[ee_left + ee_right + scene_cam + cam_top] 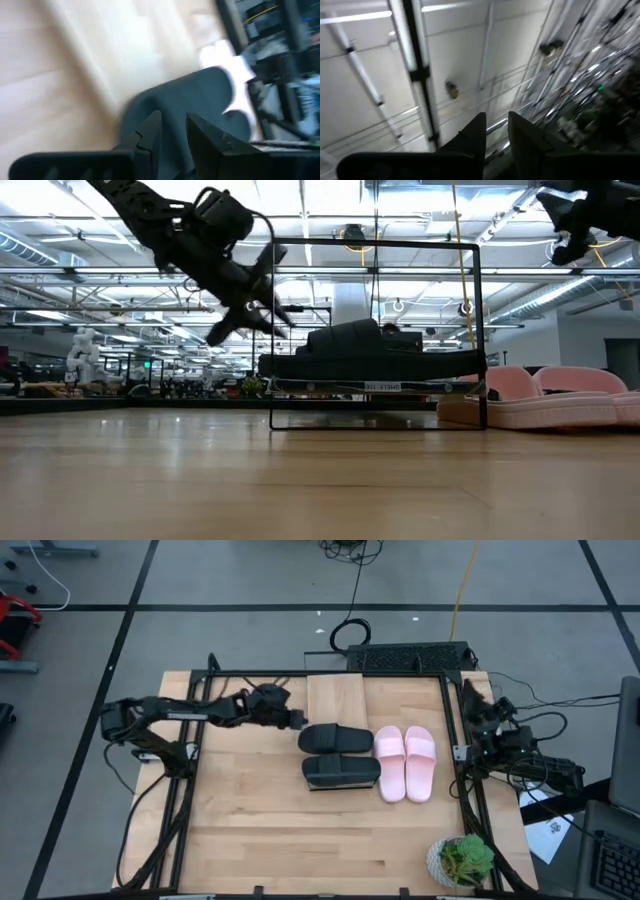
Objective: Pick and place slides into the shelf
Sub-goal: Put the left pink slide on the shelf
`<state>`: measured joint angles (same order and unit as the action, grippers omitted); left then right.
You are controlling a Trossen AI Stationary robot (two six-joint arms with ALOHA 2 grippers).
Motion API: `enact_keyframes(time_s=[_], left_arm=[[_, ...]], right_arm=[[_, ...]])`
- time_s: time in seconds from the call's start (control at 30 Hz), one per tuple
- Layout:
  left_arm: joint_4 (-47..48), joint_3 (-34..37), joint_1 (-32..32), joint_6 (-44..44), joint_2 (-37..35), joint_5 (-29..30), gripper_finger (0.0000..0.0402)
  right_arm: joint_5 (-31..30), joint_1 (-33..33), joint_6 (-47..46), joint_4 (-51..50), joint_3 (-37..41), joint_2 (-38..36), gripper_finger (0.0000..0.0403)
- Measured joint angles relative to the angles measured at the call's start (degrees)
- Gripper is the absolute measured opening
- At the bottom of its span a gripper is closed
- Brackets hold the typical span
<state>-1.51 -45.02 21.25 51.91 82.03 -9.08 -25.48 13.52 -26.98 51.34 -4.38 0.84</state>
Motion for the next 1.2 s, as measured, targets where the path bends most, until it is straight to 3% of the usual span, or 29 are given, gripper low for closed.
enact_keyframes(time_s=[0.2, 0.37, 0.6, 0.77, 1.2], left_arm=[[10.12, -0.06, 4.85, -4.76, -9.55, 0.45, 0.0086], [17.80, -0.12, 6.71, -7.39, -16.89, 2.12, 0.0086], [26.88, -0.12, 6.68, -8.38, -23.77, 4.61, 0.0086], [31.16, -0.12, 6.59, -8.33, -26.08, 4.62, 0.0086], [31.73, -0.12, 6.59, -10.31, -25.80, 7.25, 0.0086]], right_arm=[[20.18, 0.00, -14.61, -5.07, -0.02, -0.01, 0.0073], [33.48, 0.00, -25.12, -8.02, -0.07, 0.00, 0.0073], [45.40, -0.02, -35.77, -29.16, -0.07, 0.18, 0.0073], [49.55, -0.13, -40.76, -37.87, -0.04, 0.67, 0.0072], [46.28, -0.07, -35.29, -32.05, -0.04, 1.07, 0.0034]])
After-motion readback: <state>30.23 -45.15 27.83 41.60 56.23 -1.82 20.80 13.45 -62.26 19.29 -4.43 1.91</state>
